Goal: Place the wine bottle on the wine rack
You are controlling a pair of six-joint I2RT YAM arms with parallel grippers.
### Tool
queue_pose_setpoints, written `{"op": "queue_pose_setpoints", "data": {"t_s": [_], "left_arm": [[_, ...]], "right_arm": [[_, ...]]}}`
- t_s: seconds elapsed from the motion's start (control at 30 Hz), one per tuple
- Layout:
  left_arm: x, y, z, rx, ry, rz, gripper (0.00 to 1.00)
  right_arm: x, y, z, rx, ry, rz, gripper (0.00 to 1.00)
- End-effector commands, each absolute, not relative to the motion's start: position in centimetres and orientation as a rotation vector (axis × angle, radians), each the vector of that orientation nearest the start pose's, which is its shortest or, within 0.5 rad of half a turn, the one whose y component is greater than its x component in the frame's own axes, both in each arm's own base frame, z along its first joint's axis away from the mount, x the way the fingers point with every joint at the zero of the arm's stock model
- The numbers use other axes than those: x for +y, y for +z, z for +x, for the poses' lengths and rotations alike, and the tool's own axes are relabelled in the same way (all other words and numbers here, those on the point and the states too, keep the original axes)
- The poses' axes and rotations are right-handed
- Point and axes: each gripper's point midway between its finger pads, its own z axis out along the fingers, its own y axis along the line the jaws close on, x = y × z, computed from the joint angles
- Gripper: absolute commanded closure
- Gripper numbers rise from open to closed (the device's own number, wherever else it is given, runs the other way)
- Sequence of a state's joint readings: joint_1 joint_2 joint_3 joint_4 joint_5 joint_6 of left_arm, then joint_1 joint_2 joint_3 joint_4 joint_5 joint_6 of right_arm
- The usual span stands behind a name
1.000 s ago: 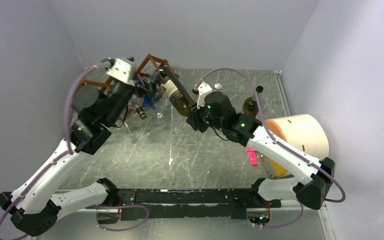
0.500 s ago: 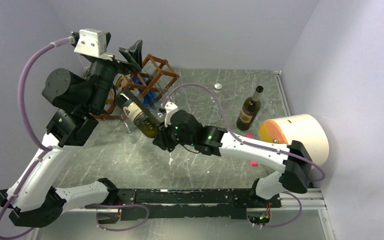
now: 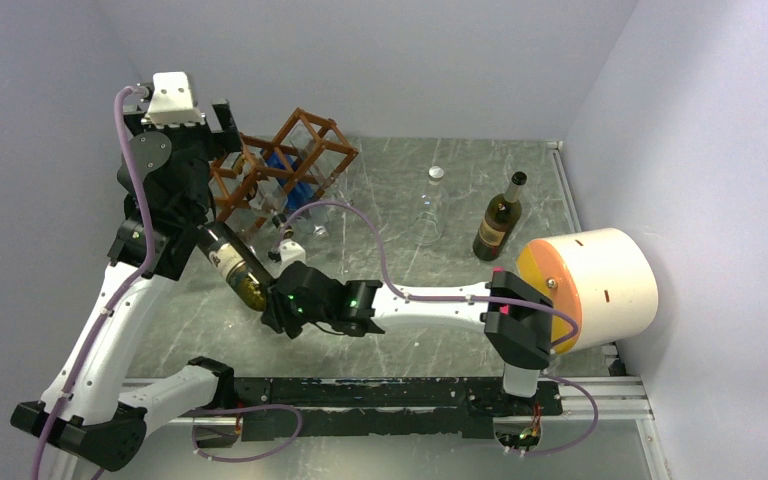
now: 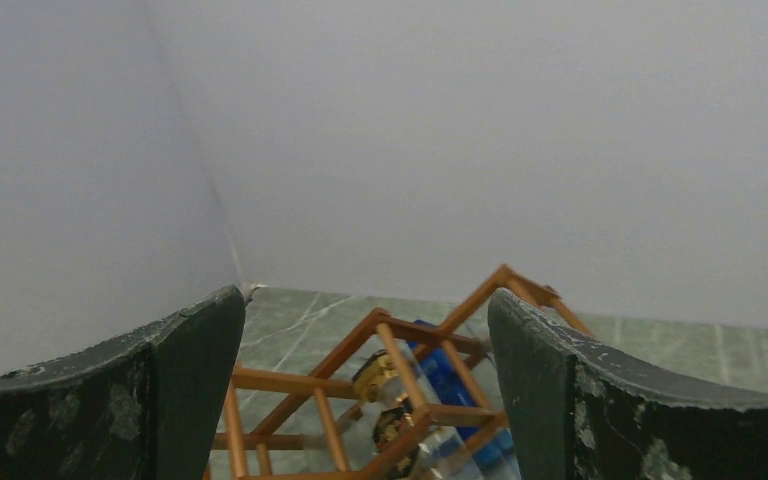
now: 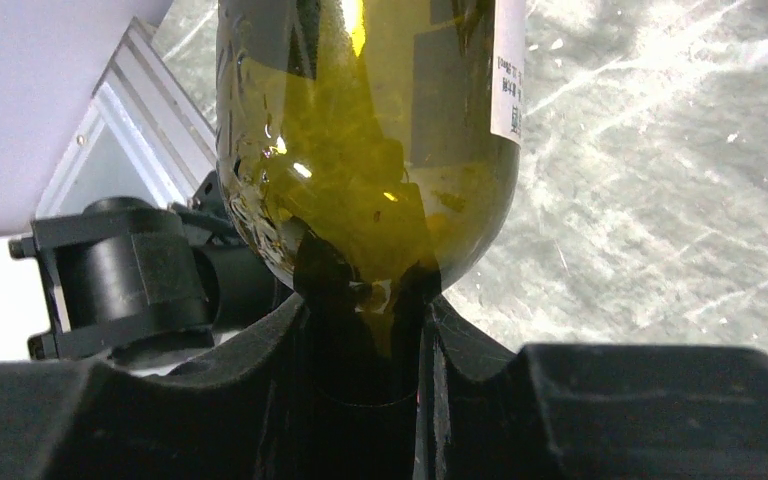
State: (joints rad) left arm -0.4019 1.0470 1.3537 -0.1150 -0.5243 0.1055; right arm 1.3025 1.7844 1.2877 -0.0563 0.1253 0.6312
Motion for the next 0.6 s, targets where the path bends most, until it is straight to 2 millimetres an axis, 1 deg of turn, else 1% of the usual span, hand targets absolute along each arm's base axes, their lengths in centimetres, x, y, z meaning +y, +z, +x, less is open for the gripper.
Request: {"op": "queue_pose_setpoints", "data": {"t_s": [0.0, 0.17, 0.23, 0.33, 0.37, 0.57], "left_arm": [[-3.3, 45.5, 34.7, 1.446, 0.068, -0.133, 0.05], [-0.8, 42.3, 35.5, 1.488, 0.106, -0.204, 0.05], [0.9, 41.7, 35.4, 1.485, 0.136, -0.274, 0.05], [2.7, 41.3, 35.0, 1.47, 0.164, -0.35, 0.05], [3.1, 41.4, 34.8, 1.46, 0.169, -0.368, 0.05], [4.2, 40.5, 34.3, 1.426, 0.193, -0.412, 0.05]], "right_arm": [[54.0, 23.0, 16.1, 1.951, 1.144, -0.495, 1.0], [55.5, 22.0, 16.7, 1.953, 1.112, -0.507, 1.0], [56.1, 21.6, 16.9, 1.955, 1.108, -0.517, 1.0], [57.0, 21.0, 16.9, 1.963, 1.117, -0.527, 1.0], [57.2, 21.1, 16.8, 1.96, 1.127, -0.527, 1.0], [58.6, 20.5, 17.3, 1.96, 1.114, -0.537, 1.0]]}}
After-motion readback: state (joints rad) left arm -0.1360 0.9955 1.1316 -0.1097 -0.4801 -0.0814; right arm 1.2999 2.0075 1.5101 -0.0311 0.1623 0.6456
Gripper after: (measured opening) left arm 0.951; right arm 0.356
